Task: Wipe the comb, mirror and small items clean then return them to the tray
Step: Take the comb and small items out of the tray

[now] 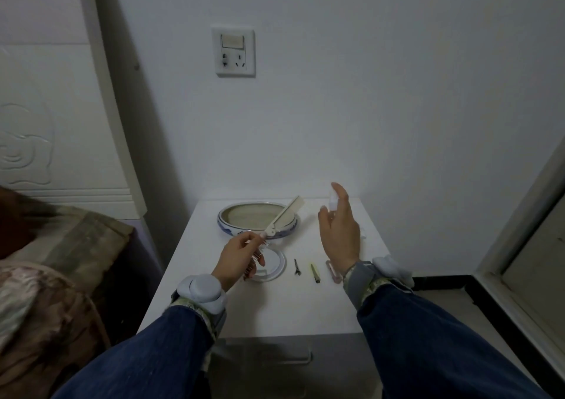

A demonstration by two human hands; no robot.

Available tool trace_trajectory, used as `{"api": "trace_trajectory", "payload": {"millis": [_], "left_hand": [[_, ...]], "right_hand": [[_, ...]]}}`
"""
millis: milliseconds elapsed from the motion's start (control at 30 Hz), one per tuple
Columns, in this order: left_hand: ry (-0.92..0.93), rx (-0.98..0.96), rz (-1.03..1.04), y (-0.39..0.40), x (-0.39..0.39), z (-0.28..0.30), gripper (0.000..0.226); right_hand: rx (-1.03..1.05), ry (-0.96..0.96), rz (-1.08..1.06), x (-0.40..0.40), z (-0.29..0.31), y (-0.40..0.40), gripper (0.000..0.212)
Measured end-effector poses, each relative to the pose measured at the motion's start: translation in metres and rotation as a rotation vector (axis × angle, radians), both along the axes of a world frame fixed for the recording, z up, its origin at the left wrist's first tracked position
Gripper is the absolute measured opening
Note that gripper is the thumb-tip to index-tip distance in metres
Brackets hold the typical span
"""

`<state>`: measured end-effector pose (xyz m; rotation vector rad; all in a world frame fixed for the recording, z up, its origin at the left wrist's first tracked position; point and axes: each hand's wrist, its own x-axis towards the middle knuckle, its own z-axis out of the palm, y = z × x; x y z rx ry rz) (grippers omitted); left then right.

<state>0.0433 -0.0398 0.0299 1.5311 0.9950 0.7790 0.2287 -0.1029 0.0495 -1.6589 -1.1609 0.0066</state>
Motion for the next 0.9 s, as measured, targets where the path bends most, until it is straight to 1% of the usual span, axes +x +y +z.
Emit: {"api": "trace_trajectory", "payload": {"millis": [133,233,300,333,400,433,467,533,667,900], "left_hand": [[0.014,-0.010,0.020,0.001,-0.002,-0.004,0.032],[0.027,-0.008,0.040,0.003,-0.005,-0.007,0.031],[0.025,-0.009,0.051,0.004,-0.006,-0.009,0.031],[0.026,-0.006,0.057,0.005,-0.007,-0.011,0.031],[0.032,0.003,0.070,0.007,-0.008,-0.013,0.032],[0.034,0.002,0.075,0.007,-0.009,-0.013,0.033],[0.036,-0.002,0.079,0.007,-0.009,-0.014,0.034],[0.040,-0.003,0.078,0.009,-0.009,-0.015,0.034],[0.047,0.000,0.068,0.010,-0.009,-0.015,0.034],[0.054,-0.014,0.069,0.012,-0.012,-0.014,0.034]], "right_hand": [[0.058,0.209,0.096,0.004,-0.010,0.000,0.048],[0.051,0.308,0.096,0.006,-0.012,0.002,0.042],[0.007,0.299,0.056,0.009,-0.015,0.005,0.028],[-0.023,0.252,0.030,0.010,-0.016,0.006,0.024],[-0.089,0.153,0.011,0.012,-0.021,0.010,0.020],[-0.102,0.148,0.023,0.011,-0.023,0.012,0.017],[-0.102,0.179,0.053,0.011,-0.025,0.014,0.015],[-0.088,0.262,0.118,0.010,-0.029,0.018,0.016],[-0.087,0.329,0.158,0.010,-0.038,0.024,0.015],[-0.094,0.308,0.113,0.013,-0.045,0.033,0.006]]}}
